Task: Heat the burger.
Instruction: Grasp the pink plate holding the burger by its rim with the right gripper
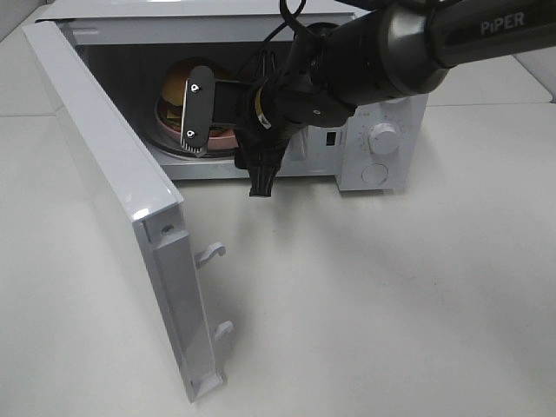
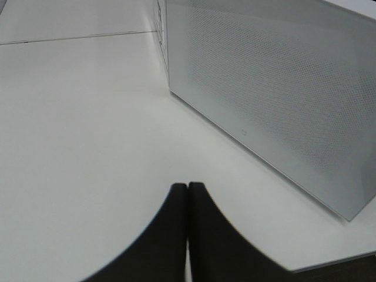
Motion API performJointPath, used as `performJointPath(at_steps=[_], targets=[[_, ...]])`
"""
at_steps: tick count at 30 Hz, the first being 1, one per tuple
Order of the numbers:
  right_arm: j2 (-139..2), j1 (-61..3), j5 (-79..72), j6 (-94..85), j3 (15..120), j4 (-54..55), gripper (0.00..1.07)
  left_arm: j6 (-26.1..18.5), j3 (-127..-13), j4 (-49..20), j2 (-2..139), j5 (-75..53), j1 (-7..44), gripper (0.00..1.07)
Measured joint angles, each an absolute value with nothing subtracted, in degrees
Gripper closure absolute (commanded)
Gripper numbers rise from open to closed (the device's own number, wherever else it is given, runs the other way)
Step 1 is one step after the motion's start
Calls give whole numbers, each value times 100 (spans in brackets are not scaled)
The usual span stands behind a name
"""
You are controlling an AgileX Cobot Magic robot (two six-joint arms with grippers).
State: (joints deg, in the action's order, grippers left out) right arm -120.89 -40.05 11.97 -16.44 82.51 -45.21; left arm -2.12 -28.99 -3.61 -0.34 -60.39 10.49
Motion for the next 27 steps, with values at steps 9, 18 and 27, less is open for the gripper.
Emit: performJointPath(at_steps=[9,18,27], targets=[[-12427,-4005,1226,-1421,8663,-4521,49,-212,-2899,-361,-34,-6039,1049,106],[-12743,-4005,1209,-1375,8743,-4532,50,-212,-2899,-361,-34,-6039,1049,106],[-12834,-4005,1169,-1289,8812,-4584,56,-212,-2899,-361,-34,-6039,1049,106]])
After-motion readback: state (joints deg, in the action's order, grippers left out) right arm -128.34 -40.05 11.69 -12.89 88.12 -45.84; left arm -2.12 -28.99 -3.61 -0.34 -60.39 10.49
